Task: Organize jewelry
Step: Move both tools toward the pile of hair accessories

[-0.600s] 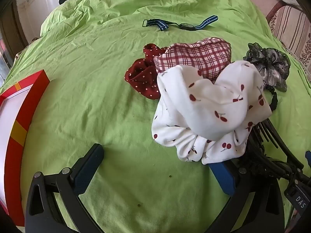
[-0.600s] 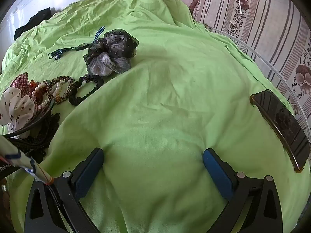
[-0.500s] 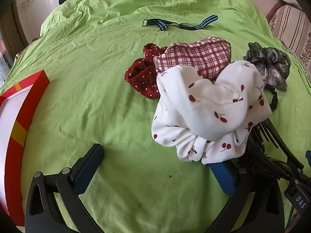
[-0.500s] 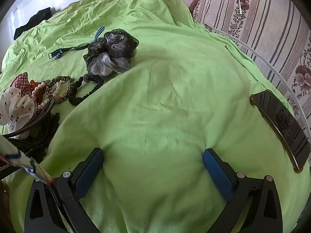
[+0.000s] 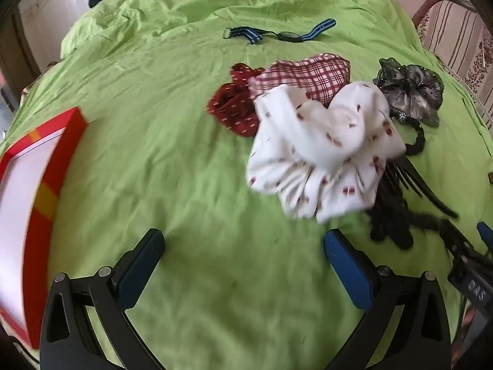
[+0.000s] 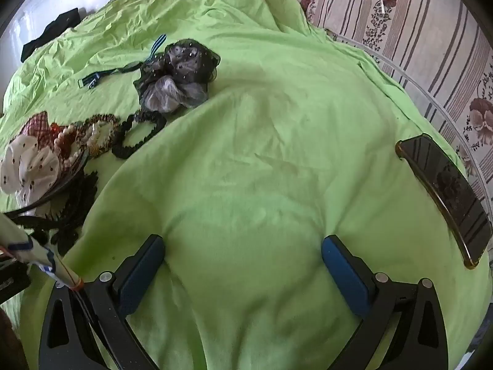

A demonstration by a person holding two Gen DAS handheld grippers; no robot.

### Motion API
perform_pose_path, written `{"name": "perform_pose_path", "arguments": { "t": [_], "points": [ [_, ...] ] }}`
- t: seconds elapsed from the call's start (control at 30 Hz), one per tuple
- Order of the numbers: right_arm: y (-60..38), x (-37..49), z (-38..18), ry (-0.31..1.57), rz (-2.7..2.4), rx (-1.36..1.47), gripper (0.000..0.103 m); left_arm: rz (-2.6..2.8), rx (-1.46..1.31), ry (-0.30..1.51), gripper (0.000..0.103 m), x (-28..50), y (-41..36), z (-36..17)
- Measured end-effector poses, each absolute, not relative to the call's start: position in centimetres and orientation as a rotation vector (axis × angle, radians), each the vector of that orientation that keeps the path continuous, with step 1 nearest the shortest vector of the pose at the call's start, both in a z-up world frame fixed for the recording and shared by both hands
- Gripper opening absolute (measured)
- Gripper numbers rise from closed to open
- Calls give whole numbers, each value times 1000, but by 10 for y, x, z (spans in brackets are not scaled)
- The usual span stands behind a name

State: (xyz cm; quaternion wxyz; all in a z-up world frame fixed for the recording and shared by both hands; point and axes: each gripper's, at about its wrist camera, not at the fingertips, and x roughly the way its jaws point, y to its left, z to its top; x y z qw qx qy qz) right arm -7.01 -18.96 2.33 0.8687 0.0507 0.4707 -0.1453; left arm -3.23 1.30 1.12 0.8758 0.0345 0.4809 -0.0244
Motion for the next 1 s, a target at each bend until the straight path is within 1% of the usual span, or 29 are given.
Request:
{"name": "perform_pose_path", "arguments": {
  "t": [0.2,0.57,0.77,1.0],
  "points": [
    [-180,-78,28,981,-314,47,103,-18,94,960,103,-69,25,34],
    [-153,-138,72,902,-343,15,103,-8,101,814,103,-141,43,96],
    [-134,-167,114,783,-344,-4,103,-6,117,740,103,-169,50,123],
    [-122,-194,144,654,-370,-5,103,-30,74,750,103,-187,63,138]
  ]
}}
